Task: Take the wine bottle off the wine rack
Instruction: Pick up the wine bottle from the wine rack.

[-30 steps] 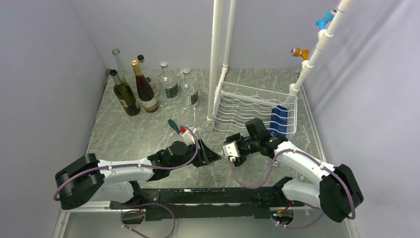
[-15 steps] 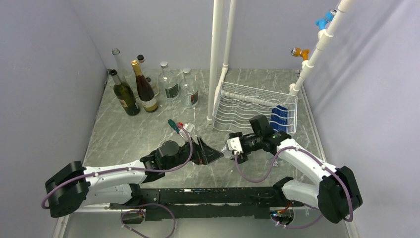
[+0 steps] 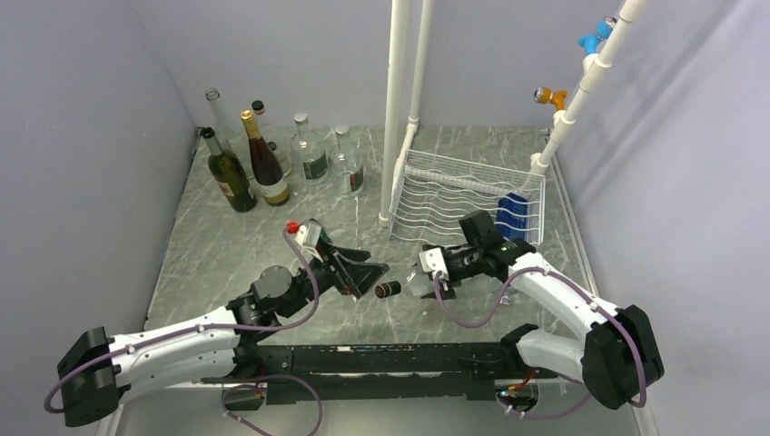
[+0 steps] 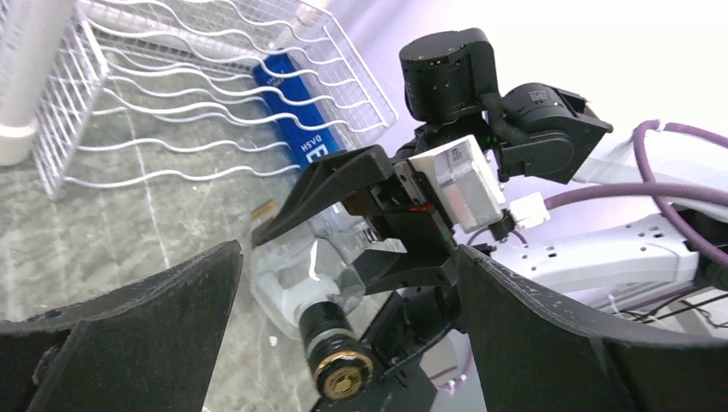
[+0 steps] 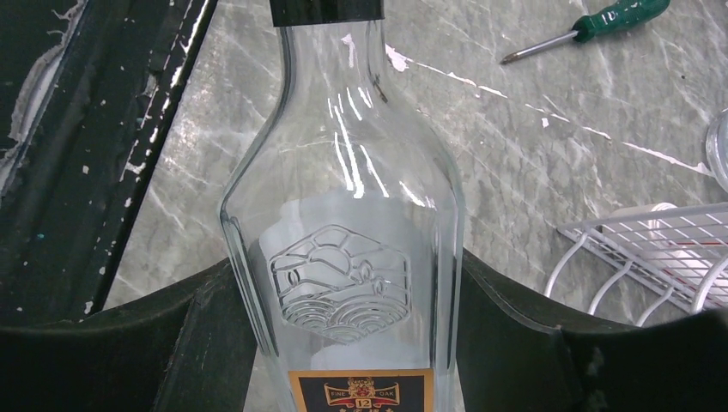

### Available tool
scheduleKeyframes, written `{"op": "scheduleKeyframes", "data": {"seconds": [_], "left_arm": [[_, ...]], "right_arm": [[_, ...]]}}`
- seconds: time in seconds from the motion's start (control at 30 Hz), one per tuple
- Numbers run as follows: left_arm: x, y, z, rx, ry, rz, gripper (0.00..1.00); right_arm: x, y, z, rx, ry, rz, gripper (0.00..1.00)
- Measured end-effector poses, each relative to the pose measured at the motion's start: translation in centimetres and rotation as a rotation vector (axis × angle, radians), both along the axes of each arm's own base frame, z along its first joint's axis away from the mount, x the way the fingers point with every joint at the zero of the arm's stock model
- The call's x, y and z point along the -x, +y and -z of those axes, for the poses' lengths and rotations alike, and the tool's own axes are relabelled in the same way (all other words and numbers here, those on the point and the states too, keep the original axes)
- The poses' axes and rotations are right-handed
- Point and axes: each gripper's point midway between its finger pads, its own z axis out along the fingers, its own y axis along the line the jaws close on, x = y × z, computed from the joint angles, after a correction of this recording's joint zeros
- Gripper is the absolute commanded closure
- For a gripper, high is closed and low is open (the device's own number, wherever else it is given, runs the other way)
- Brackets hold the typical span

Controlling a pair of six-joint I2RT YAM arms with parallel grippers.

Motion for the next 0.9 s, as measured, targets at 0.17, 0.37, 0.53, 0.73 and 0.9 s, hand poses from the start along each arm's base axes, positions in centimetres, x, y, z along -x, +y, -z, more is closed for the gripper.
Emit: {"op": "scheduleKeyframes", "data": {"seconds": [0.17,0.37,0.53,0.73,0.9], "left_arm": [[0.0,1.2,1.2,-0.01,-0.092,-0.028,0.01],[0.4,2.3,2.3,-0.012,-0.219,-0.04,0.0],[1.2,3.2,1.1,0.024,-0.37,-0.039,0.01],[1.7,3.8,-0.1,0.004,-0.52,-0.047,0.0],[2.1,3.6,0.0,-0.057,-0.627,-0.025,0.0]], "right_arm": [[-0.1,0.1,-0.5,-0.011,0.023,0.014,1.0],[-0.1,0.1,-1.0,-0.036,0.057,0.028,1.0],[-0.2,0.1,-1.4,-0.047,0.075,0.04,1.0],[-0.1,0.1,-1.5,-0.058,0.096,0.046,1.0],[-0.1,0.0,-1.7,-0.064,0.108,0.054,1.0]]}}
